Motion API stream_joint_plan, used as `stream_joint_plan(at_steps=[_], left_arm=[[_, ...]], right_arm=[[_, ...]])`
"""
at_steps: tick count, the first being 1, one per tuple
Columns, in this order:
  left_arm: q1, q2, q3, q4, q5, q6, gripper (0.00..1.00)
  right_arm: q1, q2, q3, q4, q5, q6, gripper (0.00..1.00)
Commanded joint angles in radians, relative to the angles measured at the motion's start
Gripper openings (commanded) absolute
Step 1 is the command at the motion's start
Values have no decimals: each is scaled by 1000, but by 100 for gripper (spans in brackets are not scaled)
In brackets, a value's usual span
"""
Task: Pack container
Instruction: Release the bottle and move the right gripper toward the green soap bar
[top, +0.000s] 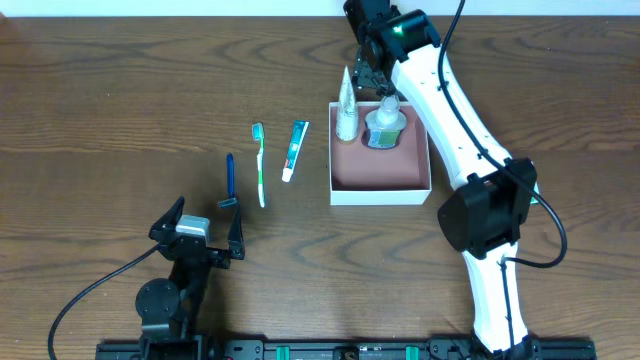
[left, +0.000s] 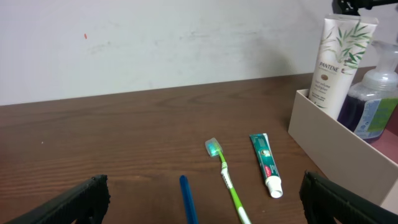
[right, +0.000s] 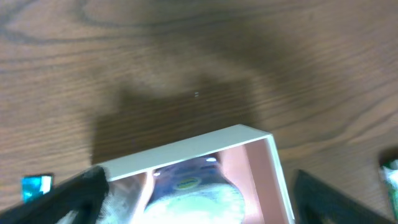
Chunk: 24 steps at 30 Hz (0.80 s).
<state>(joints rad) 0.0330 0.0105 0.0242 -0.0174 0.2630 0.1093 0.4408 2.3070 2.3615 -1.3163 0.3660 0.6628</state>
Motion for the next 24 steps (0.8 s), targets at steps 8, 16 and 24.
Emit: stream_joint_plan(at_steps=[8,16,24], left_arm=[[5,-5,-20,-31,17,10,98],[5,-5,-20,-30,17,10,98],[5,-5,-20,-30,17,10,98]], right_arm=[[-103,-313,82,-86,101,-50,99],[-274,-452,82,-340,102,-117,99],[-424,-482,-8,-383,-205,-555,99]])
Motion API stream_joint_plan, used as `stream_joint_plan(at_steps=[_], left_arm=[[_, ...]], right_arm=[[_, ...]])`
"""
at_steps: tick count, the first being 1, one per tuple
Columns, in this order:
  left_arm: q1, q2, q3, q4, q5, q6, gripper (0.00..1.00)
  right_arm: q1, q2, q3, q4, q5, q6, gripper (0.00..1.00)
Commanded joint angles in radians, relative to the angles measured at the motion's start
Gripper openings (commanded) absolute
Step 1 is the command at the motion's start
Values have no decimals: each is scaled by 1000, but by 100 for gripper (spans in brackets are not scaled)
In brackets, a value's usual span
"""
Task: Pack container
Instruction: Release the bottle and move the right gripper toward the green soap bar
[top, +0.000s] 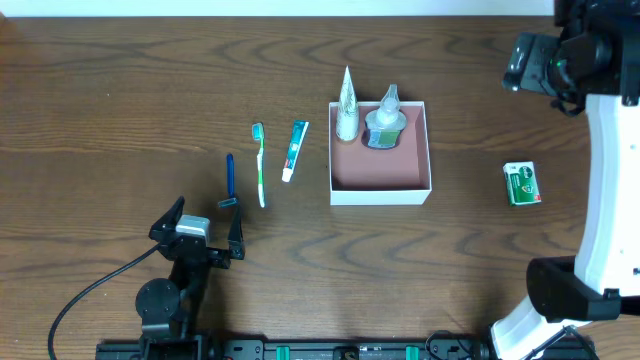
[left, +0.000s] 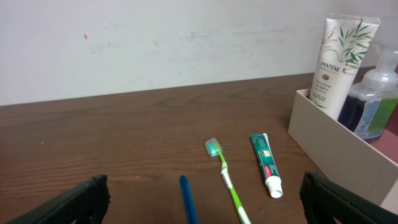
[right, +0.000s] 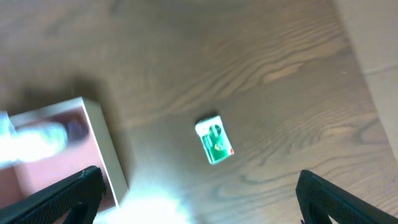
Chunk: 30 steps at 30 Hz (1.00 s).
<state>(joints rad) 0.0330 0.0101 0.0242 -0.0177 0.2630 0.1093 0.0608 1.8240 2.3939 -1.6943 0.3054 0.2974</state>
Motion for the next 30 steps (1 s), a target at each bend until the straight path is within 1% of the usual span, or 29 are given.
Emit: stream_joint_plan(at_steps=[1,5,10,16,19,20,21,22,23,26,30], left_arm=[[5,-5,-20,-30,17,10,98],[5,-5,-20,-30,17,10,98],[5,-5,-20,-30,17,10,98],[5,-5,-20,-30,17,10,98],[5,-5,-20,-30,17,10,98],[5,-5,-20,-30,17,10,98],[5,-5,-20,-30,17,10,98],[5,-5,-20,-30,17,10,98],[5,-5,-20,-30,17,10,98],[5,-5,-20,-30,17,10,98],[5,-5,-20,-30,17,10,98]], right_arm=[[-59,0,-68,-4,-145,-212,99],[-112,0,-197,-4,-136,-331,99],[-163,0,-288,3,-103,-345,99],[-199,0,-379,32,-170,-447,99],[-205,0,-461,92,-175,-481,99],[-207,0,-496,119,-174,-500,97],[-208,0,-527,144,-172,-526,93],[-211,0,-567,178,-167,-556,93],[-213,0,-602,209,-158,-573,99],[-221,0,-712,311,-132,-577,99],[-238,0,-828,388,-130,-575,99]])
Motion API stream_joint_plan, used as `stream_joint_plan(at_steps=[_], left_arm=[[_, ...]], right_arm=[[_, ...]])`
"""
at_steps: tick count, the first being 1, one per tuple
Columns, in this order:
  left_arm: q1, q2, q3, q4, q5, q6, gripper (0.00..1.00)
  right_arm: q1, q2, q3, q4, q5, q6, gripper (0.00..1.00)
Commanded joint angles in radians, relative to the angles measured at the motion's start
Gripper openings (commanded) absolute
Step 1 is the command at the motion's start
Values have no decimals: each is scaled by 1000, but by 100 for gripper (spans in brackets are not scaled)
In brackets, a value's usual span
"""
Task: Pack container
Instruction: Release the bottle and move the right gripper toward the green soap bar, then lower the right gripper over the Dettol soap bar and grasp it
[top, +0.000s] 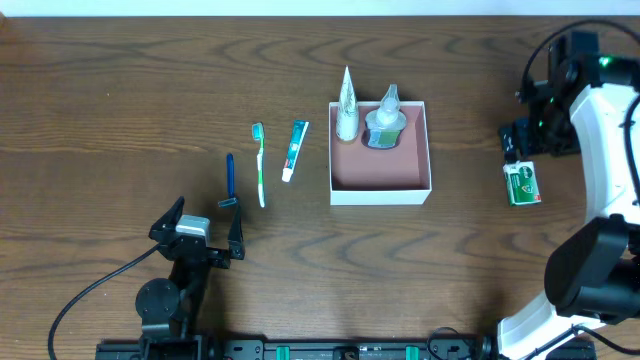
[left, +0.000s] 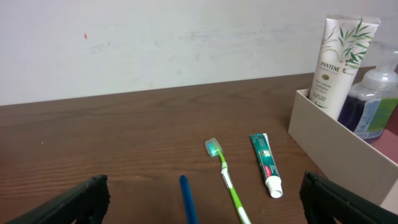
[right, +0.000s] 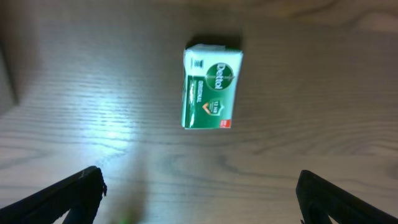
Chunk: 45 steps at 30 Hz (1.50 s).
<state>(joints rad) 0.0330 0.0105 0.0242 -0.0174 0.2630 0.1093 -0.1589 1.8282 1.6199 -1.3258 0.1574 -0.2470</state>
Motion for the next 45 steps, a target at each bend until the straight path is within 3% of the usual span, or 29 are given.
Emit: stream_joint_plan(at_steps=[1,16,45], left_arm=[[5,-5,-20,-30,17,10,98],[5,-5,-20,-30,17,10,98],[5,-5,-20,-30,17,10,98]], right_arm=[[-19,-4,-74,32,18,-31,99],[-110,-2,-146,163,-151,-99,99],[-149,103,-228,287,-127,-102,99]])
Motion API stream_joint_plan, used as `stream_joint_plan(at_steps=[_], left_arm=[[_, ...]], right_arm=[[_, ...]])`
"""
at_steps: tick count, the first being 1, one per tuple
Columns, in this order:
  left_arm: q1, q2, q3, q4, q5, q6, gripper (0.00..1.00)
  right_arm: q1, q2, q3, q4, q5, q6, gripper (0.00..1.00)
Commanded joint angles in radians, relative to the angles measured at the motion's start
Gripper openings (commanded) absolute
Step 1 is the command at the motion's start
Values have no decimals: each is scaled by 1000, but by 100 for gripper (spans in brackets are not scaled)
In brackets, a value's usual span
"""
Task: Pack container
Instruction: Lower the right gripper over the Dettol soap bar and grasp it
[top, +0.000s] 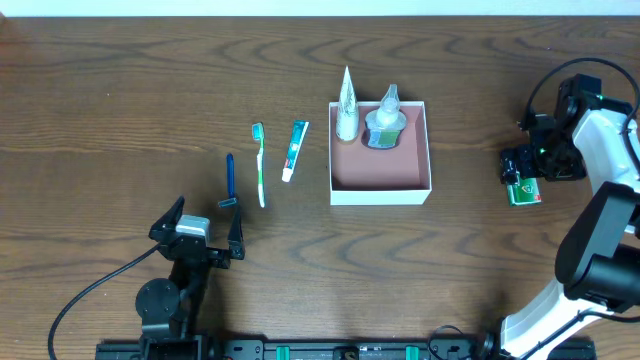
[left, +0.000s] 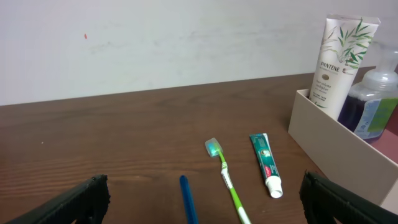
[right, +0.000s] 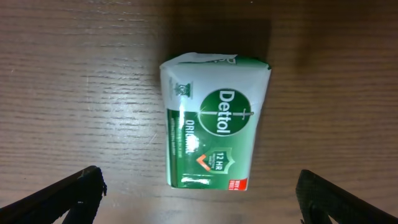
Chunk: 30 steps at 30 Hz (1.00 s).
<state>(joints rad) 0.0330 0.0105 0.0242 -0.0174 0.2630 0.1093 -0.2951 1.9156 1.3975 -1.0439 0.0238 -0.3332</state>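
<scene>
A white box (top: 380, 186) with a pink floor holds an upright Pantene tube (top: 346, 100) and a soap bottle (top: 383, 122) at its far end. At the right, a green Dettol soap bar (right: 213, 121) lies flat on the table, partly under my right gripper (top: 522, 172), which hangs open just above it, fingertips (right: 81, 196) wide on either side. A toothpaste tube (top: 295, 148), a green toothbrush (top: 260, 163) and a blue razor (top: 231, 180) lie left of the box. My left gripper (left: 199, 211) rests open at the near edge, behind the razor.
The wall runs behind the table in the left wrist view. The box's near wall (left: 348, 158) stands to the right of the left gripper. The right arm's white links (top: 600, 130) arch over the table's right edge.
My right gripper has come down closer over the Dettol bar, which now fills more of the wrist view. It stays open. The left arm and the other items have not moved.
My right gripper was first open over the box's far end, above the tube and bottle. Then it was high over the table's right side with the soap bar below. Then it stood above the bar, and now hangs low over it.
</scene>
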Motion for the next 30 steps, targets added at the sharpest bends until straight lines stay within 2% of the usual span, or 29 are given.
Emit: stream_joint_plan(at_steps=[1,22,30], left_arm=[[5,-5,-20,-30,17,10,98],[5,-5,-20,-31,17,10,98],[5,-5,-20,-30,17,10,98]], right_arm=[[-14,19,-6,6,6,-16,99],[-13,114,-6,31,6,-16,99],[-13,114,-6,39,6,-16,93]])
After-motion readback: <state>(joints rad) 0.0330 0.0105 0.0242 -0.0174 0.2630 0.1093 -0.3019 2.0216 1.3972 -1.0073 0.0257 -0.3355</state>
